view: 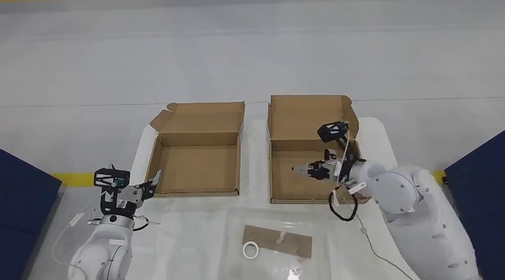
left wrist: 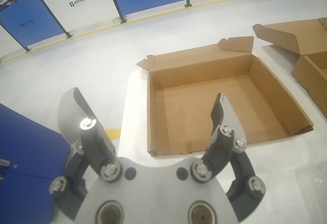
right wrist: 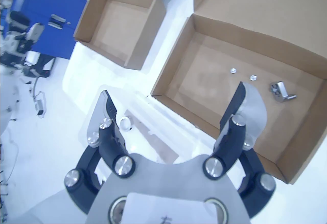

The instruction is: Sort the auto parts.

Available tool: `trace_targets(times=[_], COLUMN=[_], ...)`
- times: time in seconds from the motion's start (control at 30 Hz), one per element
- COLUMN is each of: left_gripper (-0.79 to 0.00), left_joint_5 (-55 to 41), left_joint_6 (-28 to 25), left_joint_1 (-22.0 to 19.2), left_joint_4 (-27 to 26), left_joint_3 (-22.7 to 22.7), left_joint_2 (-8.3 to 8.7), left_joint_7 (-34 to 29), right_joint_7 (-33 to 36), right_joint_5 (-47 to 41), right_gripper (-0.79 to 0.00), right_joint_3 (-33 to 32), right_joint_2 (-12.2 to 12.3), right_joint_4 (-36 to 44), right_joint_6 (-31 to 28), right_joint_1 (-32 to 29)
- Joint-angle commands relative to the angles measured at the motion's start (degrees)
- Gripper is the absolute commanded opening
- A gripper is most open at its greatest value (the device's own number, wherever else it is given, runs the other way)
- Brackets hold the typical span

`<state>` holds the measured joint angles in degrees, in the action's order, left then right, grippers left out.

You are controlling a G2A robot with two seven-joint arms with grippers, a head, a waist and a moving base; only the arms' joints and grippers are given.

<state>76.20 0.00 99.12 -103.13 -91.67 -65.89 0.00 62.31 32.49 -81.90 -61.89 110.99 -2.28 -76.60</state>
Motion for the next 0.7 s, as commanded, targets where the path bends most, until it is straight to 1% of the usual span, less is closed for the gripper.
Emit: trace_targets(times=[0.0, 0.17, 0.33, 0.43, 0.57, 0.67], left_gripper=[0.000, 0.000, 0.000, 0.000, 0.000, 0.000], left_joint_5=[0.0, 0.0, 0.0, 0.0, 0.0, 0.0], left_joint_6=[0.0, 0.0, 0.0, 0.0, 0.0, 0.0], left_joint_1=[0.0, 0.0, 0.0, 0.0, 0.0, 0.0], left_joint_4=[0.0, 0.0, 0.0, 0.0, 0.0, 0.0], left_joint_3=[0.0, 0.0, 0.0, 0.0, 0.0, 0.0], left_joint_2=[0.00, 0.00, 0.00, 0.00, 0.00, 0.00], left_joint_7=[0.0, 0.0, 0.0, 0.0, 0.0, 0.0], right_joint_7=[0.8, 2.9, 6.5, 8.7, 10.9, 11.9], right_joint_5=[-6.4, -19.3, -31.1, -36.6, -41.4, -44.7], right_gripper=[0.000, 0.000, 0.000, 0.000, 0.000, 0.000], right_joint_3=[-3.7, -10.5, -15.0, -17.2, -19.2, -19.5], right_joint_2=[0.4, 1.1, 1.8, 2.2, 2.7, 3.0], right_joint_4=[0.2, -1.0, -3.0, -4.3, -5.3, -5.5], right_joint_6=[-4.2, -12.8, -20.7, -24.0, -26.3, -27.8], right_joint_1=[-2.4, -6.7, -10.0, -11.5, -13.3, -14.2])
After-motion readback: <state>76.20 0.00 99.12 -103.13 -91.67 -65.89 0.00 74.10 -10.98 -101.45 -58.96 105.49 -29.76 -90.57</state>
